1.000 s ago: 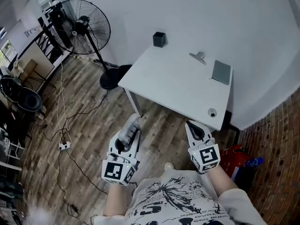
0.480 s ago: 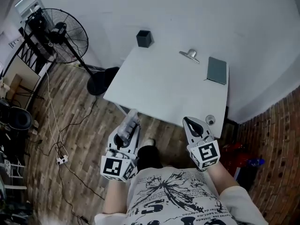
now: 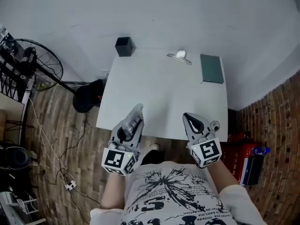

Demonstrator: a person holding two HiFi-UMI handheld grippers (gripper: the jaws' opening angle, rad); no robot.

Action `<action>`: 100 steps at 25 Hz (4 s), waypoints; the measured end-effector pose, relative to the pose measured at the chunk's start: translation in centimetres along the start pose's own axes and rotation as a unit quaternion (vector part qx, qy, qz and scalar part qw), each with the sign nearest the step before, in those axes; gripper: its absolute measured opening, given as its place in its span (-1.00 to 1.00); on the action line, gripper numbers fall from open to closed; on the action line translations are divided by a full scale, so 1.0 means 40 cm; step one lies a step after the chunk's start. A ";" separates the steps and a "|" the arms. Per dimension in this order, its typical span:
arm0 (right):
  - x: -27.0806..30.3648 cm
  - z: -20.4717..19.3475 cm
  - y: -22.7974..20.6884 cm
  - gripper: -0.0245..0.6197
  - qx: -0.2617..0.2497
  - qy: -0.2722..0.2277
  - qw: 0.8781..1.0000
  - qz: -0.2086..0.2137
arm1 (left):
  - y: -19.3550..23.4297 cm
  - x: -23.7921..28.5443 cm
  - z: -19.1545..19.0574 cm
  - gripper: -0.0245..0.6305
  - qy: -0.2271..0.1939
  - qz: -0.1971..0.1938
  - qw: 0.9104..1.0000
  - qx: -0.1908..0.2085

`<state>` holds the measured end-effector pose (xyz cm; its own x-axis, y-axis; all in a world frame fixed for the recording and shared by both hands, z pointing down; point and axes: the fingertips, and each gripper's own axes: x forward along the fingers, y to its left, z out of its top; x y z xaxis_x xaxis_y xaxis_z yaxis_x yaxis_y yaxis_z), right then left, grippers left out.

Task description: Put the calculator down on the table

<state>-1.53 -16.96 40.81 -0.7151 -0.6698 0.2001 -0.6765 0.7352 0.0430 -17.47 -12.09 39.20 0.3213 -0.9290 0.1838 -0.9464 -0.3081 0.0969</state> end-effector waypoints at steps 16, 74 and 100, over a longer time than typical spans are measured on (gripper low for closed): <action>0.283 -0.149 -0.075 -0.88 0.044 0.063 0.994 -0.079 | 0.152 0.337 -0.266 -0.49 0.155 -0.148 0.976 -0.037; 0.388 -0.201 -0.078 -0.88 0.079 0.086 0.990 -0.085 | 0.352 0.460 -0.348 -0.24 0.186 -0.073 0.978 -0.052; 0.294 0.087 -0.090 -0.88 -0.018 -0.012 0.996 -0.086 | 0.324 0.208 0.162 -0.88 -0.061 -0.053 0.997 -0.005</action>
<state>-8.11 -27.85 39.59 -0.5934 -0.7883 0.1625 -0.7830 0.6121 0.1105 -27.28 -25.14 35.63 0.4122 -0.9096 0.0513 -0.9069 -0.4042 0.1189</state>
